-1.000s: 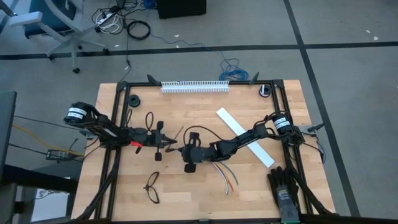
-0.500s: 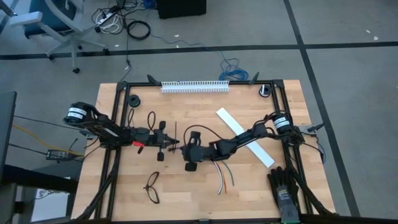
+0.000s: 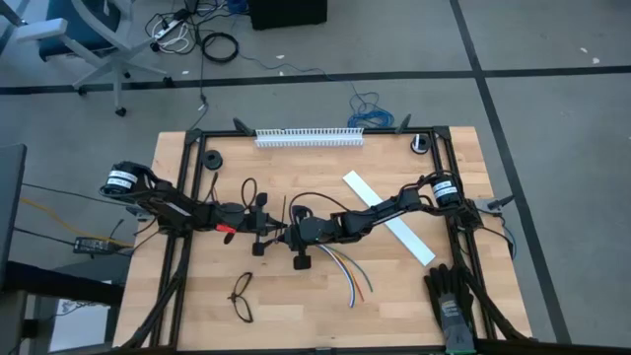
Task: Ziptie cables
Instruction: Wrap the zip tie around the cable wires
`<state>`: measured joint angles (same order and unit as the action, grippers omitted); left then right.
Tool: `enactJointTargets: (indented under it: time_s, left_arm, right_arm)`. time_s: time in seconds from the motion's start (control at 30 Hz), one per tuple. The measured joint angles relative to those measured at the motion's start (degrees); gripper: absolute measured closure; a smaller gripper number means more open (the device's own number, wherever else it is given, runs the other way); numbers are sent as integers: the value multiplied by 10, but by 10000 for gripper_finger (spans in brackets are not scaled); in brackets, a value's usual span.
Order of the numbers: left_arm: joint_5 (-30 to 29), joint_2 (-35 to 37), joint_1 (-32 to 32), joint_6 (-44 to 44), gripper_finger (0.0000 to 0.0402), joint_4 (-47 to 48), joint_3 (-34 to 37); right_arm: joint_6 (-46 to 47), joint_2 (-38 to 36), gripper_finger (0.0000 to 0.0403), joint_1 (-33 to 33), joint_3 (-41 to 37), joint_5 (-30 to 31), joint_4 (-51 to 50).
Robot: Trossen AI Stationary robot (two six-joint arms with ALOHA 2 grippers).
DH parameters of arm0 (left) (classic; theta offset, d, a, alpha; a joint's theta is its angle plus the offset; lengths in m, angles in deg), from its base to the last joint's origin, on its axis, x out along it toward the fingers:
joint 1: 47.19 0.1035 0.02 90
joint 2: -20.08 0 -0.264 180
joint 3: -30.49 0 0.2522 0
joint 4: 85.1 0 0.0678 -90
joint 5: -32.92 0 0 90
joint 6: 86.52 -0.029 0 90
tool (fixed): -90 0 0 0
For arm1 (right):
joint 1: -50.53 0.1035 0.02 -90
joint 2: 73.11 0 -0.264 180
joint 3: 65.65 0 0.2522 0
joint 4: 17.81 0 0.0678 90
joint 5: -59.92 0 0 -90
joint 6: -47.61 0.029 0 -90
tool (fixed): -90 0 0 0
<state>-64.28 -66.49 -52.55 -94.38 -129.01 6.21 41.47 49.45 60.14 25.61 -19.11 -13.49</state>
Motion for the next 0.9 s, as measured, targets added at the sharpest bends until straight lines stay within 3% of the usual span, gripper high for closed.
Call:
enactJointTargets:
  time_s: [0.37,0.53,0.63,0.77,0.9]
  left_arm:
    - [6,0,1,-13,401,10,5]
    - [-11,0,1,-23,401,20,23]
    - [-13,0,1,-38,401,12,29]
    - [-13,0,1,-69,401,2,30]
    - [-13,0,1,-73,401,4,30]
  right_arm:
    - [4,-1,278,1,0,-16,-33]
    - [48,-34,278,1,0,19,-120]
    - [48,-50,285,-3,0,15,-110]
    - [42,-50,291,-23,1,-32,-32]
    - [102,-47,291,-71,0,-91,-52]
